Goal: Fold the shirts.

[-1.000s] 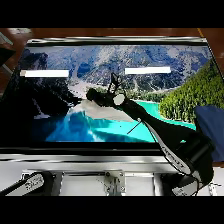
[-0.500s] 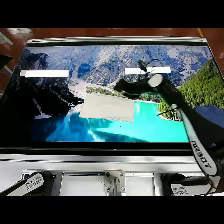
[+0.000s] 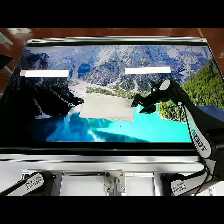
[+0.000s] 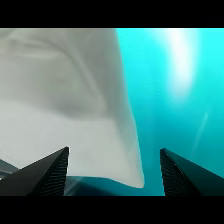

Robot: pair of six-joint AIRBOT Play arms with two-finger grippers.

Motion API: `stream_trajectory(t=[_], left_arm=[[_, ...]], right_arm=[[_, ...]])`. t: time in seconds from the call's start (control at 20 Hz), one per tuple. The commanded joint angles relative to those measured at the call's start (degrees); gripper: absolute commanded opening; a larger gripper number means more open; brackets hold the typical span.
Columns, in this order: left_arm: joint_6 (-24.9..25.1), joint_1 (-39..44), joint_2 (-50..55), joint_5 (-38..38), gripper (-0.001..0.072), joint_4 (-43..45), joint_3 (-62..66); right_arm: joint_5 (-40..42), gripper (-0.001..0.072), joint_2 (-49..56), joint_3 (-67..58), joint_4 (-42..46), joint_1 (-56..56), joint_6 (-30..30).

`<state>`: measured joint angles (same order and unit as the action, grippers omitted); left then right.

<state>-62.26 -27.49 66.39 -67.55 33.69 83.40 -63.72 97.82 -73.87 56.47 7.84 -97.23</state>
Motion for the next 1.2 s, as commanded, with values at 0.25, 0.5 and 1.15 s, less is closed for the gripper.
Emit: stream_trajectory(t=[0.25,0.5,1.15], left_arm=[[0.0,2.6,0.0,0.2,0.0041,-1.6,0.0],[-0.2,5.1,0.0,0.8,0.0041,-2.9,0.0],[-3.1,9.9,0.0,1.0,0.0041,-3.3,0.0]], right_arm=[[1.4,0.034,5.5,0.1,-11.8,2.8,10.3],[0.9,0.007,-0.2,-4.0,-11.7,-1.1,18.1],[-11.3,0.0069,-22.0,-9.7,-3.8,-56.9,11.3]])
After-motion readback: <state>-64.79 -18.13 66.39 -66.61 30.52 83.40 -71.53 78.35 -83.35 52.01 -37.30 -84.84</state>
